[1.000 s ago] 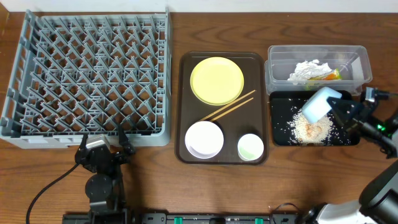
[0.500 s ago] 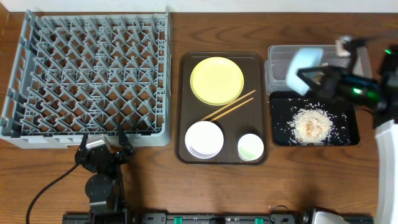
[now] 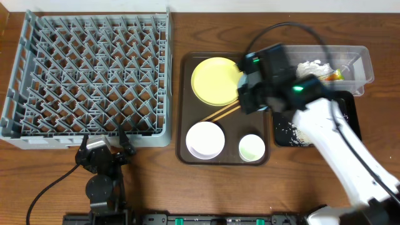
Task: Sort waste into correct bins and load items into the dishwasher
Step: 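Return the empty light-blue bowl to the brown tray and release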
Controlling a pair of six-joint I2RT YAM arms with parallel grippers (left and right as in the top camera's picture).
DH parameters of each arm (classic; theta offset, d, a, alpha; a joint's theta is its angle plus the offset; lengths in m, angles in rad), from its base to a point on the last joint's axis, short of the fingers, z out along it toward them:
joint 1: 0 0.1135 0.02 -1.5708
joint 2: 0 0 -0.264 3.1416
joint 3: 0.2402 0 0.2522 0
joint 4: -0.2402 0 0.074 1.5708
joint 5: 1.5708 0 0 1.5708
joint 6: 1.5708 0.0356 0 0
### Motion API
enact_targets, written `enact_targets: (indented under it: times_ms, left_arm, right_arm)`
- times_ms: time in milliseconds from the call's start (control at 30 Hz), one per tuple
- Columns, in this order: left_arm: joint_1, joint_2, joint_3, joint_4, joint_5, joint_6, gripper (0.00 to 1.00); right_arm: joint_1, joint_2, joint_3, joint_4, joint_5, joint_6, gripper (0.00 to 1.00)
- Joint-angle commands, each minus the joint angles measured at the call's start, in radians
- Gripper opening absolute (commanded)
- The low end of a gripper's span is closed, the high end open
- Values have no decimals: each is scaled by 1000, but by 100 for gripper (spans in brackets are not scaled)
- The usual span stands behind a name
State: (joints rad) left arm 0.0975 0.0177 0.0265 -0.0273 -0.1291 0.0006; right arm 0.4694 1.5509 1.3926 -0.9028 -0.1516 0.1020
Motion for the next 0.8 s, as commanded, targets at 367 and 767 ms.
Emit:
enact_targets:
  times_ms: [367,767]
  left_arm:
    - [2,0,-23,-35,-2,6,92]
    - [2,0,-23,-35,-2,6,92]
  right_arm:
    - [113,300,5,-77,76,10,1]
    - [117,344,5,-119,39,10,1]
